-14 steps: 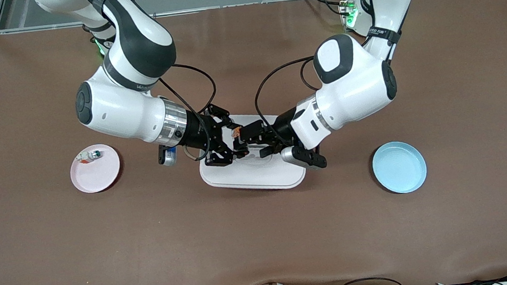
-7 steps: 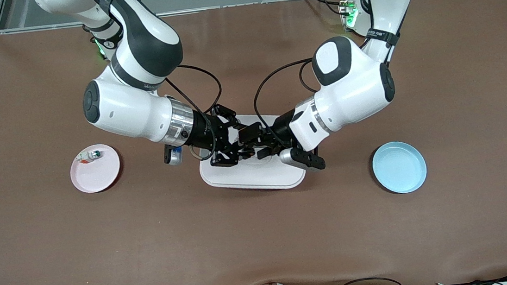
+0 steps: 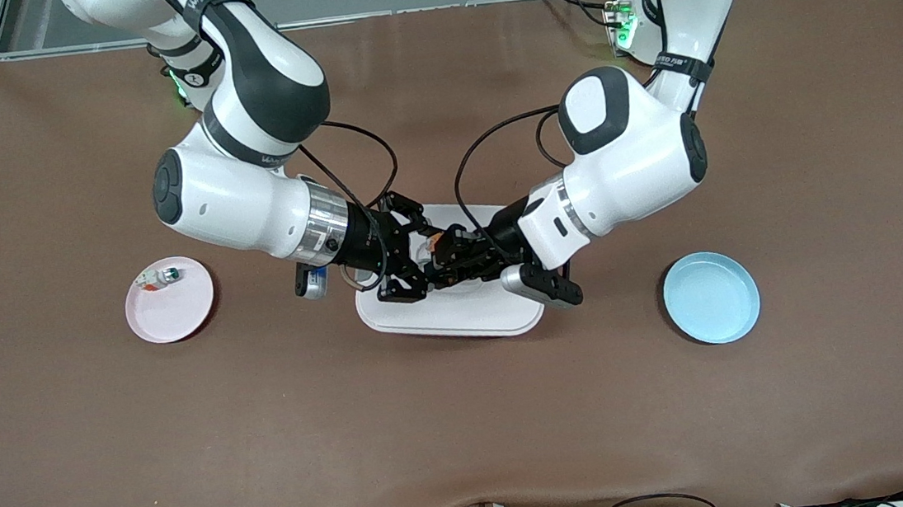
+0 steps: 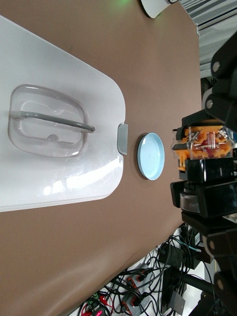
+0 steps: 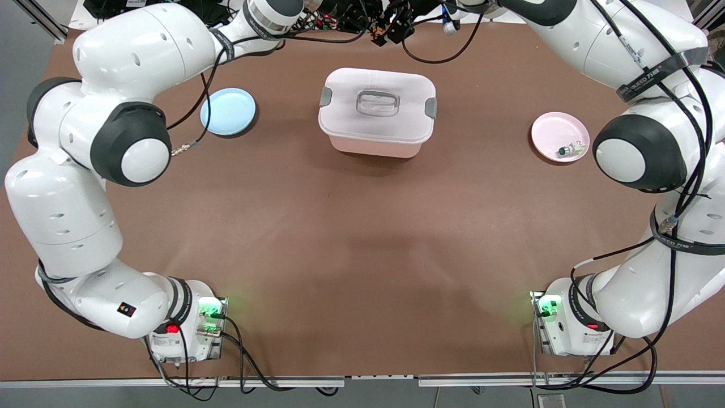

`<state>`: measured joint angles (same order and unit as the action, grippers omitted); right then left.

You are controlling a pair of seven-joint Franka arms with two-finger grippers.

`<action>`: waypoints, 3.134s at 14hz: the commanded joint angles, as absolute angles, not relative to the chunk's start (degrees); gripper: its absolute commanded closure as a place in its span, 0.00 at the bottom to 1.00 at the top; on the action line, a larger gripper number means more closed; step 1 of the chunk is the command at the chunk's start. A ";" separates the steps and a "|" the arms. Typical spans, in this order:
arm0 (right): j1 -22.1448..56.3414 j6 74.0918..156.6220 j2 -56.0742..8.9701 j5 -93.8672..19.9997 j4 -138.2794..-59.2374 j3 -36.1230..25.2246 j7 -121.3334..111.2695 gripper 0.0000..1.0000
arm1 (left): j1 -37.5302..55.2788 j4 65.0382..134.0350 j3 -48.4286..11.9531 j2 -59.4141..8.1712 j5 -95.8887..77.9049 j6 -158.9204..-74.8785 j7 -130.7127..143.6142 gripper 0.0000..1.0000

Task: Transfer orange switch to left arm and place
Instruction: 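Carry the switch over the box while the left gripper grasps it, then open the right gripper and withdraw while the left gripper pulls the switch, then move the switch with the left gripper over the light-blue plate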

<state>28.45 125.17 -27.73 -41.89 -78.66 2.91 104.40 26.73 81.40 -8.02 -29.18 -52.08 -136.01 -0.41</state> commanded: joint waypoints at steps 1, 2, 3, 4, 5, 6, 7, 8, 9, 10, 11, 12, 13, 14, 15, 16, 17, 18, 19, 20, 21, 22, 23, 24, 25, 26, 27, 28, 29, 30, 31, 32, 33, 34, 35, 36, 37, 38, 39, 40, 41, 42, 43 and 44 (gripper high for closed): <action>28.57 124.81 -29.97 -41.66 -75.50 2.20 105.82 1.00 | 26.72 80.42 -8.26 -29.53 -53.09 -136.23 -2.55 1.00; 28.39 124.80 -29.97 -41.66 -75.50 2.20 105.82 1.00 | 26.72 80.42 -8.26 -29.53 -53.09 -136.14 -2.55 1.00; 28.21 124.72 -29.97 -41.66 -75.50 2.20 105.73 1.00 | 26.72 80.42 -8.26 -29.53 -53.09 -136.14 -2.55 1.00; 28.13 124.72 -29.97 -41.66 -75.50 2.20 105.56 0.52 | 26.72 80.42 -8.17 -29.53 -53.09 -136.14 -2.55 1.00; 28.13 124.72 -29.97 -41.66 -75.50 2.20 105.56 0.01 | 26.72 80.42 -8.26 -29.53 -53.09 -136.14 -2.55 1.00; 28.12 124.72 -29.97 -41.31 -75.41 2.11 105.47 0.00 | 26.72 80.51 -8.17 -29.44 -53.09 -136.14 -2.55 1.00; 28.04 124.72 -29.88 -39.92 -75.41 2.20 105.38 0.00 | 26.72 80.51 -8.26 -29.44 -53.09 -136.14 -2.55 1.00; 27.86 124.63 -29.88 -39.21 -75.41 2.20 105.38 0.00 | 26.72 80.51 -8.17 -29.44 -53.09 -136.14 -2.55 1.00; 27.60 124.63 -29.88 -39.20 -75.32 2.20 105.29 0.00 | 26.72 80.51 -8.17 -29.27 -53.09 -136.14 -2.55 1.00; 27.16 124.37 -29.88 -39.11 -75.15 2.20 105.12 0.00 | 26.72 80.51 -8.26 -29.09 -53.00 -136.14 -2.55 1.00; 26.81 124.10 -29.88 -39.02 -75.15 2.20 104.77 0.00 | 26.54 80.59 -8.17 -28.92 -52.91 -136.14 -2.55 1.00; 26.28 123.84 -29.88 -38.33 -75.15 2.20 103.37 0.00 | 26.46 80.68 -8.17 -28.74 -52.82 -135.97 -2.46 1.00; 25.76 122.71 -29.80 -37.10 -75.15 2.28 101.18 0.00 | 26.28 80.68 -8.17 -28.39 -52.82 -135.71 -2.29 1.00; 25.66 121.22 -29.79 -35.61 -75.15 2.29 98.90 0.00 | 26.19 81.03 -8.17 -27.87 -52.65 -135.44 -2.20 1.00; 25.58 119.81 -29.62 -34.03 -75.15 2.29 96.88 0.00 | 25.93 81.73 -8.17 -26.99 -52.56 -134.83 -2.11 1.00; 25.23 118.40 -29.62 -31.84 -75.15 2.29 94.77 0.00 | 25.23 82.26 -8.17 -26.29 -52.56 -133.52 -2.11 1.00; 24.62 116.91 -29.62 -29.82 -75.15 2.29 92.75 0.00 | 24.53 82.44 -8.17 -25.50 -52.47 -131.68 -2.02 1.00; 24.09 114.98 -29.62 -28.40 -75.15 2.29 89.77 0.00 | 23.48 82.44 -8.17 -25.14 -52.47 -129.31 -1.93 1.00; 23.73 113.05 -29.27 -27.00 -75.15 2.29 85.39 0.00 | 22.42 82.44 -8.09 -24.79 -52.47 -126.59 -1.85 1.00; 23.38 111.03 -29.01 -25.94 -75.23 2.29 81.17 0.00 | 21.19 82.44 -8.09 -24.35 -52.38 -123.60 -1.85 1.00; 22.42 108.31 -29.00 -25.49 -75.23 2.29 77.99 0.00 | 20.05 82.44 -8.00 -23.91 -52.12 -120.79 -1.76 1.00; 21.63 106.28 -28.92 -25.05 -75.23 2.29 75.44 0.00 | 18.82 82.44 -7.91 -23.47 -52.03 -118.33 -1.84 1.00; 20.66 105.13 -28.83 -24.61 -75.23 2.29 72.71 0.00 | 16.89 82.44 -7.91 -23.21 -51.60 -115.08 -1.85 1.00; 19.61 103.46 -28.31 -24.00 -75.23 2.29 69.73 0.00 | 15.13 82.35 -8.00 -22.94 -50.81 -111.39 -2.11 1.00; 18.82 101.71 -28.30 -23.47 -75.23 2.29 67.00 0.00 | 13.29 82.35 -8.00 -22.59 -50.10 -108.05 -2.20 1.00; 17.94 100.38 -28.30 -22.86 -75.23 2.29 64.28 0.00 | 11.62 82.27 -8.09 -22.41 -49.40 -105.06 -2.28 1.00; 17.15 99.15 -28.30 -21.98 -75.23 2.29 61.55 0.00 | 10.04 82.09 -8.09 -21.80 -48.61 -102.33 -2.37 1.00; 16.44 98.18 -28.30 -21.02 -75.23 2.29 58.30 0.00 | 8.45 81.92 -8.09 -21.19 -47.73 -100.13 -2.72 1.00; 15.65 97.56 -28.30 -20.31 -75.23 2.29 55.31 0.00 | 7.05 81.83 -8.09 -20.05 -47.03 -98.19 -3.42 1.00; 14.69 96.69 -28.21 -19.87 -75.23 2.29 52.06 0.00 | 5.64 81.74 -8.00 -19.08 -46.59 -96.26 -3.51 1.00; 13.98 95.20 -28.13 -18.91 -75.15 2.20 48.55 0.00 | 4.32 81.74 -8.00 -18.03 -45.45 -94.15 -3.52 1.00; 12.93 92.92 -27.86 -17.16 -75.15 2.28 45.12 0.00 | 3.18 81.74 -8.00 -17.15 -44.22 -92.56 -3.69 1.00; 12.14 89.86 -27.69 -14.62 -75.15 2.29 41.52 0.00 | 2.29 81.65 -8.00 -16.36 -42.47 -90.55 -3.69 1.00; 11.00 87.21 -27.69 -13.11 -74.45 2.20 37.31 0.00 | 1.68 81.65 -7.91 -15.13 -40.62 -88.87 -3.69 1.00; 9.68 85.10 -27.69 -12.66 -72.62 2.20 32.65 0.00 | 1.41 81.65 -7.65 -13.64 -38.26 -87.20 -3.69 1.00; 8.10 82.73 -27.77 -11.70 -71.64 2.20 28.69 0.00 | 1.32 81.65 -7.56 -12.41 -35.88 -85.71 -3.69 1.00; 6.69 81.23 -27.77 -10.56 -71.20 2.20 24.74 0.00 | 0.27 81.65 -7.65 -10.91 -32.81 -84.13 -3.69 1.00; 5.55 80.34 -27.69 -8.89 -71.10 2.20 20.78 0.00 | -0.52 81.65 -7.73 -9.42 -29.56 -82.46 -3.69 1.00; 4.58 79.03 -27.69 -6.70 -71.10 2.20 17.09 0.00 | -0.53 81.65 -7.65 -7.84 -25.62 -81.31 -3.69 1.00; 4.22 77.53 -27.34 -4.33 -71.02 2.20 13.57 0.00 | -0.53 81.65 -7.99 -6.52 -21.05 -80.52 -3.60 1.00; 4.13 76.91 -26.99 -2.04 -71.02 2.20 10.84 0.00 | -0.53 81.65 -7.56 -5.11 -17.61 -80.25 -3.34 1.00; 3.61 76.82 -26.90 -0.19 -71.10 2.20 8.64 0.00 | -0.79 81.65 -7.30 -4.40 -15.49 -79.81 -2.99 1.00; 3.26 76.47 -26.29 0.69 -71.02 2.20 7.05 0.00 | -1.66 81.74 -7.38 -4.22 -13.21 -79.11 -2.64 1.00; 2.64 75.51 -25.93 1.05 -70.93 2.11 5.38 0.00 | -2.10 81.74 -7.38 -4.31 -11.53 -79.01 -0.98 1.00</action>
